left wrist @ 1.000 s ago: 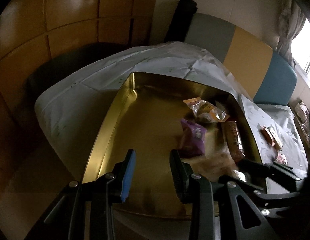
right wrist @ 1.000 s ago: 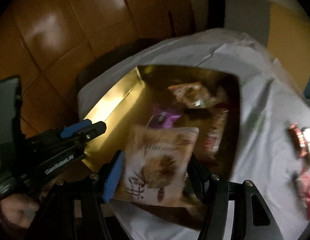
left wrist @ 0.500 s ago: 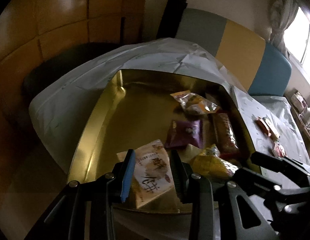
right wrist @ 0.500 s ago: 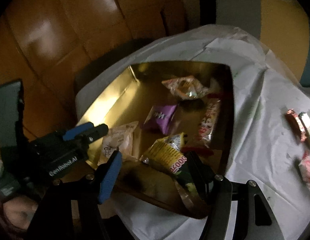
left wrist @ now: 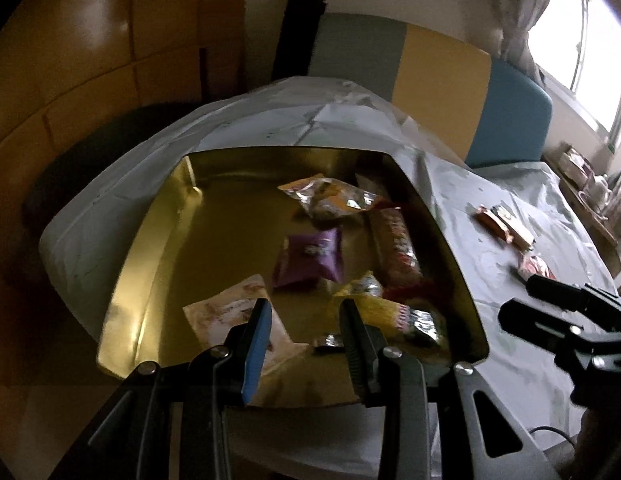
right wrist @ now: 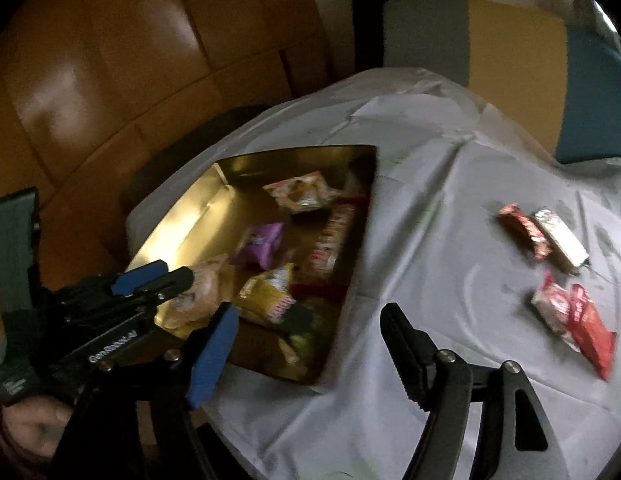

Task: Organize snacks
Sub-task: 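Move both open tools back toward the remaining snacks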

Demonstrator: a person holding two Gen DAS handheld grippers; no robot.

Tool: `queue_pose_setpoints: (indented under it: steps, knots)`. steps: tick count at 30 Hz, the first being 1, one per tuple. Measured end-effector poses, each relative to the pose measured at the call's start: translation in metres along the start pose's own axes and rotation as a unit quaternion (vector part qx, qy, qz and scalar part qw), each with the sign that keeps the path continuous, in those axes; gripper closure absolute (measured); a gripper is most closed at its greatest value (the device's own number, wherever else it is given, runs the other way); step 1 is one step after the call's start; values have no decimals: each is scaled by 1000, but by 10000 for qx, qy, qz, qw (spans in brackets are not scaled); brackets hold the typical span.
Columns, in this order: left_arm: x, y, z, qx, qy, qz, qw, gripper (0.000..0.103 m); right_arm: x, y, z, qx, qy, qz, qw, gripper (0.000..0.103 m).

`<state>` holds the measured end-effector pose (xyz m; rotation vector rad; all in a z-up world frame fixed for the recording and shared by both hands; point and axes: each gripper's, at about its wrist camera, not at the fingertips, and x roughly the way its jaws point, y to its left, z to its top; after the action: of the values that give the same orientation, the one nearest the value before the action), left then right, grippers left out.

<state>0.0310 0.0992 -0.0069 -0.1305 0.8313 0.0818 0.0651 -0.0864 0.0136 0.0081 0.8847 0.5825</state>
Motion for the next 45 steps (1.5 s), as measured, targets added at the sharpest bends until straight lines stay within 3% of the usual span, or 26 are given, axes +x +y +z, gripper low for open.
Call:
queue_pose_setpoints:
  steps: [13,22,32,36,38,45]
  knots:
    - [-1,-33,-5,423,57,-200,9989,67,-35,-67,-14,210,24,-797,9966,22]
    - [0,-51,-7,668,108,-324,9972,67,-73,-130,-16,317,25,-1592,9867,20]
    - [0,-83,-5,1096,149,-418,9930,67,-107,-227,-31,777,70,-2646,9612,17]
    - [1,-101,-4,1335,178,-454,9899,67,-113,-272,-53,1690,-60,-2693,9481,17]
    - [3,-112,-3,1445,199,-486,9881,67,-112,-289,-58,2106,185,-2835,9354,17]
    - [13,-148,-4,1828,308,-629,9807,67,-119,-302,-57,2481,55,-2861,9255,17]
